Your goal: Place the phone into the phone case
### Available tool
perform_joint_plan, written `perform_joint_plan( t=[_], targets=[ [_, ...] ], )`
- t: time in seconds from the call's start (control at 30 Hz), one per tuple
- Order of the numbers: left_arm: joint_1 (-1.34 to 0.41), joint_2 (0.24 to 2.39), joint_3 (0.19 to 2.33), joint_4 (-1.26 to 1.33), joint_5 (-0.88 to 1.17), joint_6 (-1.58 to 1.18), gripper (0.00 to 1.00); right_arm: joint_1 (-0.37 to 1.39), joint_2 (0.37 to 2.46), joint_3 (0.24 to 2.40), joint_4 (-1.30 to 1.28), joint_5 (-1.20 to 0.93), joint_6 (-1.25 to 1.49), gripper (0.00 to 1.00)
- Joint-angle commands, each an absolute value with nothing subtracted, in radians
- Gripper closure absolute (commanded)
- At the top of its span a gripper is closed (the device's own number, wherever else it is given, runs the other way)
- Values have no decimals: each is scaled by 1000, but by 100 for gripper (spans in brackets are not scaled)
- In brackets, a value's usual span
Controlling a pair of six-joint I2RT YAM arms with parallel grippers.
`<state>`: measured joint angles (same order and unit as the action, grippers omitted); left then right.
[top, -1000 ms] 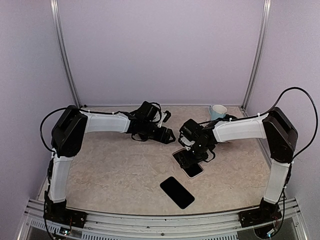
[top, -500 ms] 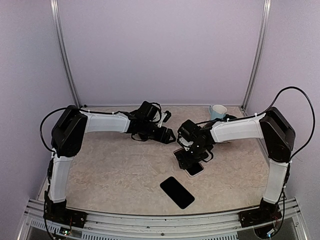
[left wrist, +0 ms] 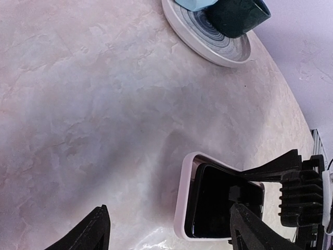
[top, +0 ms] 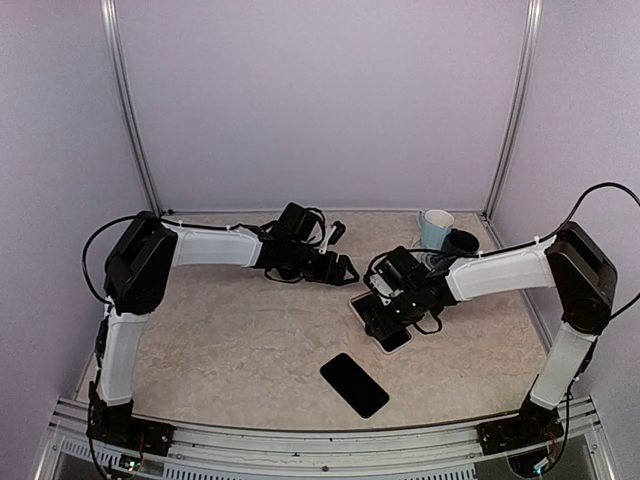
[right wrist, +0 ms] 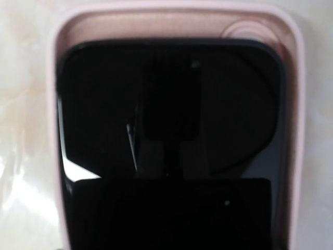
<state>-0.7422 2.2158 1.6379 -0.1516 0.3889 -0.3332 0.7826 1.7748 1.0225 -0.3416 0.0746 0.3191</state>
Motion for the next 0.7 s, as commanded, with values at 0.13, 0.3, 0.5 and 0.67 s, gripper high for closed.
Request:
perform_joint_plan(
  t=[0.13,0.3,0.5,0.67],
  targets=[
    [-762,2254,1632,-20,527,-444,20,775,1646,895,-141,80,295,42],
    [-765,2288,1631,-8,579,-484,21,775,1627,876,-114,96,293,41],
    [-765,2286,1627,-8,548,-472,21,773,1605,873,-152,194,320,42],
    [-767,2286,1640,21,567,-474,21,773,1528,827,-48,143,283,41]
  ],
)
